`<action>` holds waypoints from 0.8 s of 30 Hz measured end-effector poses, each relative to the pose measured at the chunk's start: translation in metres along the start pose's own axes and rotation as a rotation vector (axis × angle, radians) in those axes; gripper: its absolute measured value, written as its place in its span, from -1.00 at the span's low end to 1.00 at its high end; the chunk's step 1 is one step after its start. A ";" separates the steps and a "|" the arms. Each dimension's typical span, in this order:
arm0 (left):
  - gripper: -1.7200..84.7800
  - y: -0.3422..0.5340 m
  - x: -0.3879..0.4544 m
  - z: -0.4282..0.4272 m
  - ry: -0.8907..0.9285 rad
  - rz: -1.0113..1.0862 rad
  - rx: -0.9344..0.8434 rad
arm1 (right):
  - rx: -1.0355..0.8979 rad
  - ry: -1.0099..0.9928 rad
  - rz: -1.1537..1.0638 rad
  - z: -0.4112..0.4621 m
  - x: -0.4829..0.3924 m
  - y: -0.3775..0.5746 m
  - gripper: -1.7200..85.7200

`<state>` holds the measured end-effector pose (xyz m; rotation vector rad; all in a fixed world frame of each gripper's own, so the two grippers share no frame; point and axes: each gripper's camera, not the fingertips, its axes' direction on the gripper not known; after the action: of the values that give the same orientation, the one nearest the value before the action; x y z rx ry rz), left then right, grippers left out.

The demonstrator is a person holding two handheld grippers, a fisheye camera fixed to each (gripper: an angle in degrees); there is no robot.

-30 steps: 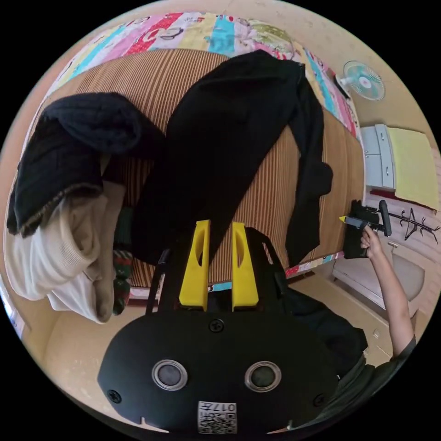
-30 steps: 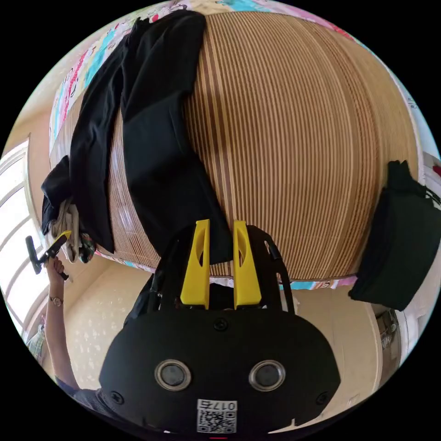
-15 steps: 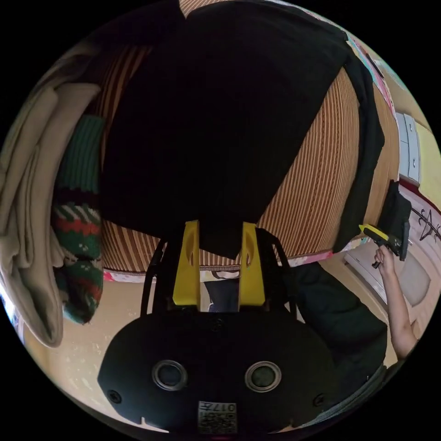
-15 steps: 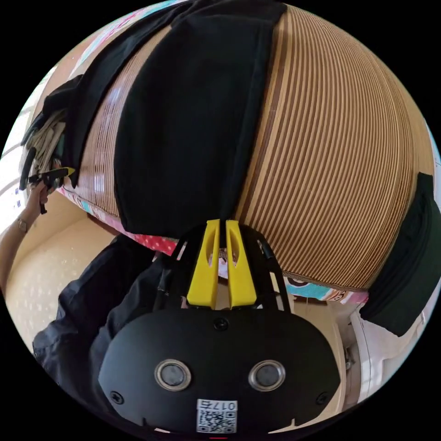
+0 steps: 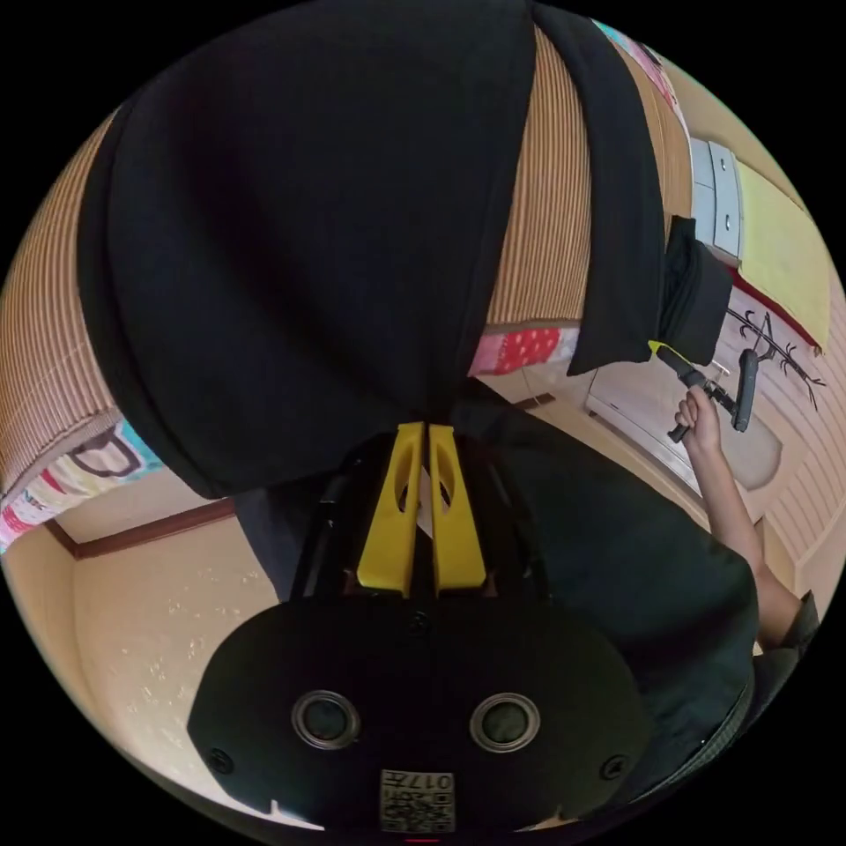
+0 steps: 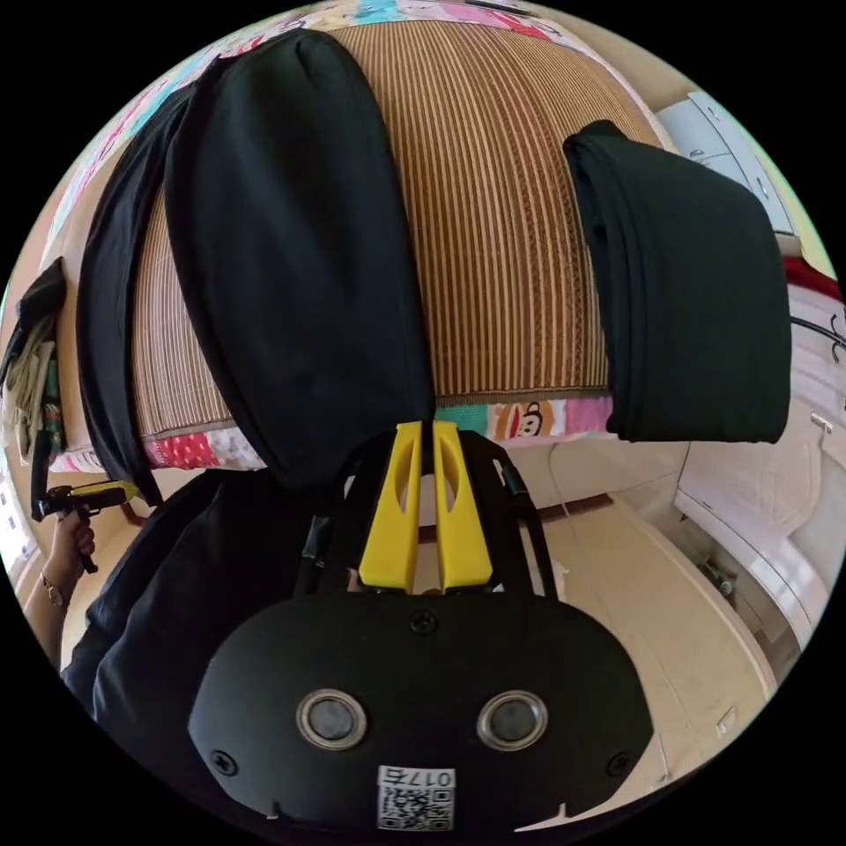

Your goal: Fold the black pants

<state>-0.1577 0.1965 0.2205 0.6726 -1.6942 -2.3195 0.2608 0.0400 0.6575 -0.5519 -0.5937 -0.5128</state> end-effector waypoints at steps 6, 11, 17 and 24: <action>-0.80 0.072 0.002 -0.074 0.345 0.058 0.196 | 0.221 -0.327 -0.310 -0.126 -0.019 0.046 -0.89; -0.49 0.082 0.051 -0.181 0.376 0.153 0.353 | 0.230 -0.489 -0.715 -0.179 -0.087 0.060 -0.90; -0.63 0.058 0.123 -0.240 0.238 0.329 0.332 | 0.229 -0.629 -0.930 -0.207 -0.111 0.061 -0.91; -0.90 0.091 0.084 -0.224 0.331 0.259 0.322 | -0.049 -0.616 -0.903 -0.182 -0.042 0.010 -0.93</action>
<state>-0.1373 -0.0582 0.2304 0.7870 -1.8780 -1.6745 0.3048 -0.0519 0.5013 -0.4648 -1.4415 -1.2253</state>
